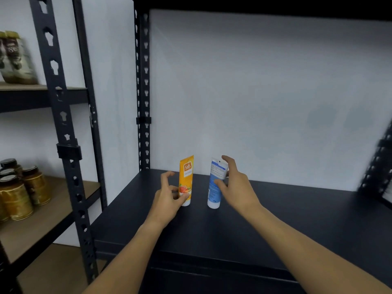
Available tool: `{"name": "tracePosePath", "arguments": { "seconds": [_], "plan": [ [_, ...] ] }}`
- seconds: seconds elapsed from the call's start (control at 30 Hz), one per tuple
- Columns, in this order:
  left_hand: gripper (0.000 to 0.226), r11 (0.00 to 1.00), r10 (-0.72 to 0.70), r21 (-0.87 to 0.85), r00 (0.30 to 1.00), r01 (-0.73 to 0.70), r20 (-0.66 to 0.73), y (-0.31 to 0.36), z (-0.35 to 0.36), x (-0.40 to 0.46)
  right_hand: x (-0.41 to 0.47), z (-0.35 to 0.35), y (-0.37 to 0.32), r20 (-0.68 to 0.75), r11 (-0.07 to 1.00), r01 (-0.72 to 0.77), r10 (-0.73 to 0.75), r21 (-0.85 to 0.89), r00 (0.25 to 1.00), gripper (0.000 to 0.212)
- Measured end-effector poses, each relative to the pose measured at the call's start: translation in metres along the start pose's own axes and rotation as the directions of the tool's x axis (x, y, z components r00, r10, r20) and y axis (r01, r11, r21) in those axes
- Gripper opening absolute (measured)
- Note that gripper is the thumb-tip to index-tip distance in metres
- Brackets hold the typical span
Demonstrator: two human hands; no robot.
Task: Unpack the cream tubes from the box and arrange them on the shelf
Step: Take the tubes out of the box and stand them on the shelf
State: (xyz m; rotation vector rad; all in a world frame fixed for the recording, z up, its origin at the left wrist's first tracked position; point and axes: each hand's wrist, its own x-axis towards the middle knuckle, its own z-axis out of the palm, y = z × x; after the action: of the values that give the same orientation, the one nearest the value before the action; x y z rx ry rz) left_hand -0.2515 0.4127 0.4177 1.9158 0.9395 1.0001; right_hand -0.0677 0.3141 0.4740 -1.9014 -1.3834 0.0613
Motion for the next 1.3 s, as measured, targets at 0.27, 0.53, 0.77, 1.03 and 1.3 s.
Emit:
{"name": "tracePosePath", "arguments": {
  "seconds": [0.27, 0.53, 0.77, 1.03, 1.3],
  "plan": [
    [0.073, 0.957, -0.105, 0.271, 0.995, 0.101, 0.0, 0.009, -0.007, -0.033, -0.04, -0.018, 0.003, 0.192, 0.967, -0.045, 0.095, -0.249, 0.977, 0.072],
    [0.076, 0.691, -0.204, 0.723, 0.956, -0.012, 0.21, 0.02, -0.017, -0.08, -0.085, -0.032, 0.008, 0.363, 0.924, -0.028, 0.178, -0.382, 0.915, 0.069],
    [0.076, 0.579, -0.17, 0.812, 0.961, -0.082, 0.218, 0.032, -0.011, -0.122, -0.131, -0.034, 0.018, 0.365, 0.904, 0.027, 0.145, -0.428, 0.92, 0.056],
    [0.075, 0.607, 0.079, 0.772, 0.981, -0.189, 0.179, 0.023, 0.012, -0.204, -0.212, -0.036, 0.026, 0.163, 0.901, 0.148, -0.088, -0.408, 0.983, 0.058],
    [0.07, 0.761, -0.155, 0.644, 0.942, -0.078, 0.298, -0.059, 0.074, -0.309, -0.326, 0.032, 0.089, 0.22, 0.962, 0.058, 0.003, -0.268, 0.976, 0.057]
  ]
}}
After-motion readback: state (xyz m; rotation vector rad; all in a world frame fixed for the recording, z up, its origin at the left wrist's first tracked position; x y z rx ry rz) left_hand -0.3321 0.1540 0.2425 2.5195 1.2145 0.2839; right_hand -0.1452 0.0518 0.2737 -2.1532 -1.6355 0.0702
